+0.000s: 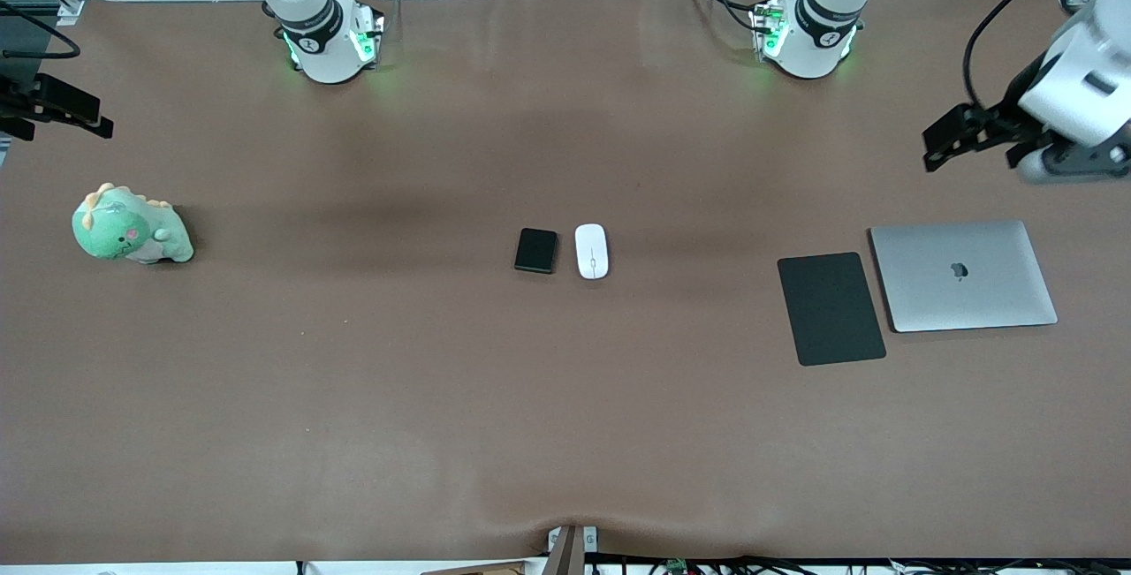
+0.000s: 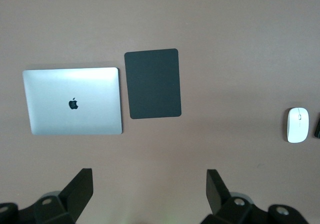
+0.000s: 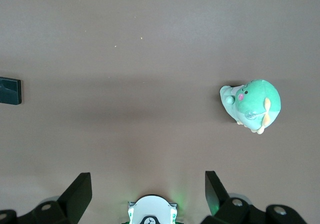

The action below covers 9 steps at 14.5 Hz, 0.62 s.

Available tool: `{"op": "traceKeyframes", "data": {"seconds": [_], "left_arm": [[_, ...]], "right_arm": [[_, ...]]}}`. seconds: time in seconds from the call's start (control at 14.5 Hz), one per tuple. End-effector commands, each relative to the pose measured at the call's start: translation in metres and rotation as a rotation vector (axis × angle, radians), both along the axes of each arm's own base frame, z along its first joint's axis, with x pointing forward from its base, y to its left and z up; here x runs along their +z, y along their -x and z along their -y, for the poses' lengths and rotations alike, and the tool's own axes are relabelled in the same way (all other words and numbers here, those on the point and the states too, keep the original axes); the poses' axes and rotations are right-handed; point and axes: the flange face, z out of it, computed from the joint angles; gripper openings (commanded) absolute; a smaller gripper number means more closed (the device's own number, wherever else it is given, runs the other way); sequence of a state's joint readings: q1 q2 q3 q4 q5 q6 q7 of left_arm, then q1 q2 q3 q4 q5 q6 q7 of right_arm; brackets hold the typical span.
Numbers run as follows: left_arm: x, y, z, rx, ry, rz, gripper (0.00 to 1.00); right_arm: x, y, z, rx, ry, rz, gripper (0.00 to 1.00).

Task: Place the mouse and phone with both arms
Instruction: 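Reach the left gripper toward the white mouse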

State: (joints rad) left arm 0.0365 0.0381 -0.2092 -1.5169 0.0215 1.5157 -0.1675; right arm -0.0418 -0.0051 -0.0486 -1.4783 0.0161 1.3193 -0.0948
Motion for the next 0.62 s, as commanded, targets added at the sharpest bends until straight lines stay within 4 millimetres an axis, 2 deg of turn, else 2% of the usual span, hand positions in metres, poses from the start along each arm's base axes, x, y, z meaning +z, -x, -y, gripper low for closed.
{"op": "traceKeyframes", "data": {"seconds": [0.0, 0.07, 0.28, 0.41, 0.48, 0.55], "left_arm": [[-0.042, -0.029, 0.055, -0.055, 0.013, -0.044, 1.00], [-0.058, -0.036, 0.077, -0.041, 0.018, -0.027, 1.00], [-0.120, -0.040, 0.169, -0.049, -0.024, -0.014, 1.00], [-0.171, -0.034, 0.228, -0.033, -0.025, -0.027, 1.00], [-0.202, -0.026, 0.260, -0.019, -0.024, -0.038, 1.00], [-0.229, -0.011, 0.301, 0.019, -0.016, -0.031, 1.00]], "right_arm": [[-0.004, -0.004, -0.001, 0.014, 0.001, -0.015, 1.00], [-0.004, -0.004, -0.001, 0.013, 0.003, -0.012, 1.00], [-0.015, -0.008, 0.000, 0.013, 0.004, -0.043, 1.00], [-0.016, -0.008, 0.002, 0.007, 0.007, -0.049, 1.00], [-0.020, -0.009, 0.004, 0.005, 0.008, -0.057, 1.00], [-0.029, -0.015, 0.004, 0.005, 0.007, -0.075, 1.00]]}}
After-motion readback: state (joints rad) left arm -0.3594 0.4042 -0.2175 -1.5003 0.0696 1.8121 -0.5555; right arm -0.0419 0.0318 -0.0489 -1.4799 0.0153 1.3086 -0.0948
